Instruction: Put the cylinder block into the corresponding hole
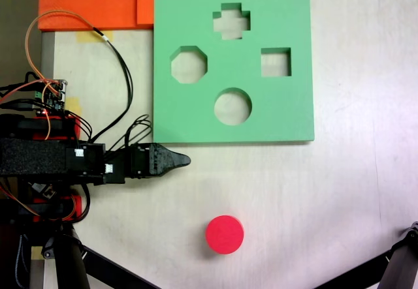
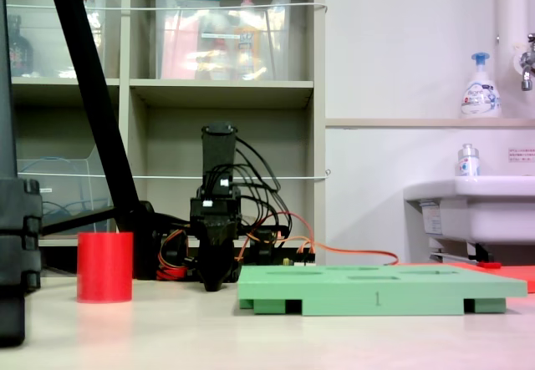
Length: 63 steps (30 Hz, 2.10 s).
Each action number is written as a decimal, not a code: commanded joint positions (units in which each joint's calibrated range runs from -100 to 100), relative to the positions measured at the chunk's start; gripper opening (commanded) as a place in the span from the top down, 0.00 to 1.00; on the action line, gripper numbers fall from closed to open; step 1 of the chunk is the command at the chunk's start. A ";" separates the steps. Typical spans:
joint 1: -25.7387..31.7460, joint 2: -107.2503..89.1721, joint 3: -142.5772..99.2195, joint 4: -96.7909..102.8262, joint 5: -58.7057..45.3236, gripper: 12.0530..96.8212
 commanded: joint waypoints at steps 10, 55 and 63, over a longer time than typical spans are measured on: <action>-0.29 -0.41 -0.88 -4.64 0.24 0.56; -6.45 -0.41 -0.88 58.33 50.31 0.22; -6.64 63.28 -0.88 92.80 48.60 0.02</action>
